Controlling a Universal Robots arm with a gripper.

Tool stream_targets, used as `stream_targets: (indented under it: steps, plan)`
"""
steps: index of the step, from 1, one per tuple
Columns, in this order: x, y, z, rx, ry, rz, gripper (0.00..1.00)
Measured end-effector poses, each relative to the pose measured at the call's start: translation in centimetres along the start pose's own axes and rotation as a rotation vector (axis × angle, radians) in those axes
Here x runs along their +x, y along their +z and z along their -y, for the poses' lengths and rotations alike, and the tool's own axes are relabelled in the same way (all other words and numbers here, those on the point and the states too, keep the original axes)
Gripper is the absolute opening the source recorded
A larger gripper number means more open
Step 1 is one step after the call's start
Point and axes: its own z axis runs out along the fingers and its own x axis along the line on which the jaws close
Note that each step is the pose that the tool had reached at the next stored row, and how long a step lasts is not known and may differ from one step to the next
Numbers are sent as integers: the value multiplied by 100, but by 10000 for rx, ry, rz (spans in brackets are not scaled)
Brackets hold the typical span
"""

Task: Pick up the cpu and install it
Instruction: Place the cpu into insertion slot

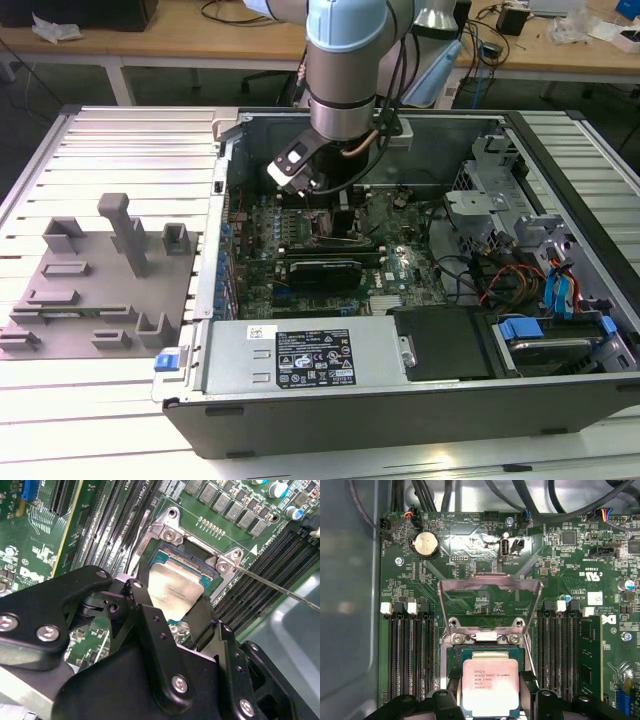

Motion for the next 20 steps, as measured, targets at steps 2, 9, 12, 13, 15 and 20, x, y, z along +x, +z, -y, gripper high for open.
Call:
stream_targets:
  steps: [2,9,12,13,15,20]
  plan:
    - [3,10,11,0,1,0,55]
    - [5,47,23,0,9,-26,55]
    - [6,58,23,0,11,-76,55]
    - [5,61,23,0,11,-84,55]
    - [6,62,23,2,10,-84,55]
    - [5,70,23,1,10,-85,55]
